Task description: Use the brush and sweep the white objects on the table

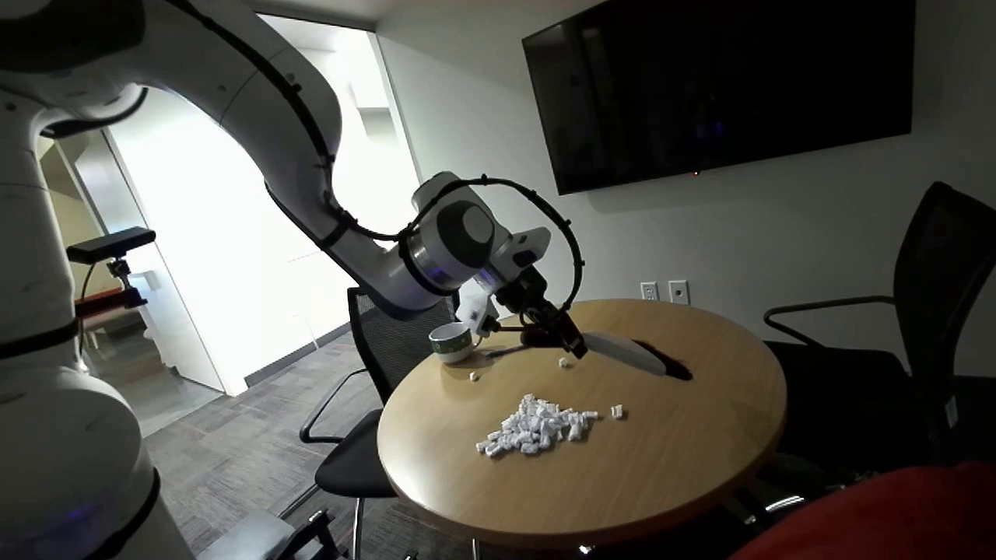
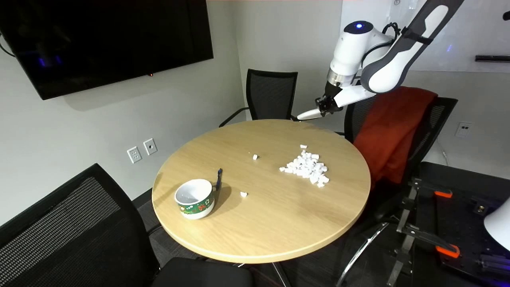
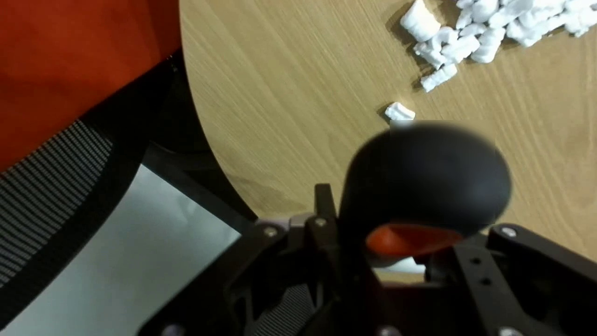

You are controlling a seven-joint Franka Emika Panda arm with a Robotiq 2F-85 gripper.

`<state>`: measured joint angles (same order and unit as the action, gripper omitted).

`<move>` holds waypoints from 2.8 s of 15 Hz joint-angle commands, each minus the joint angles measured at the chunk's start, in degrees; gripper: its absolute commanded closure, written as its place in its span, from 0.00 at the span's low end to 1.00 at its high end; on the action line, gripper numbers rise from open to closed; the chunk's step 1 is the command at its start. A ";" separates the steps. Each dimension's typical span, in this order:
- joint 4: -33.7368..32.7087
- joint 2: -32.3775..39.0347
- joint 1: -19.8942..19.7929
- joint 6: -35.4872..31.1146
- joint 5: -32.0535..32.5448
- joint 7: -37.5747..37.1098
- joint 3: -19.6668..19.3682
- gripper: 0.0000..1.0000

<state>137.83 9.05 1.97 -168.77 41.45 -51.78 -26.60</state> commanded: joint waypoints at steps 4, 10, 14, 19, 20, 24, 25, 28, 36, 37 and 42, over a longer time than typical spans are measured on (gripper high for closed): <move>2.33 3.99 -4.16 -7.53 -15.05 3.54 7.69 0.86; 4.08 4.75 -11.51 -7.12 -42.76 26.81 22.34 0.86; 4.50 3.84 -19.65 -5.17 -48.14 35.64 32.42 0.86; 6.56 2.17 -18.96 -5.02 -50.77 43.01 32.20 0.86; 7.26 1.36 -21.60 -5.51 -48.54 42.09 34.21 0.86; 9.85 -2.97 -21.15 -8.47 -48.07 42.63 33.14 0.86; 10.03 -3.90 -16.85 -9.36 -49.47 43.37 28.62 0.86; 7.90 -2.78 -14.88 -12.89 -41.43 36.89 21.57 0.86; -12.47 20.24 11.37 -18.40 -35.02 21.40 -16.07 0.86; -13.87 22.78 13.98 -17.31 -35.62 20.47 -17.98 0.86; -19.34 34.42 19.90 -16.90 -43.54 24.56 -18.73 0.86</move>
<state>122.66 36.55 19.61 -185.48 5.19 -31.26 -44.96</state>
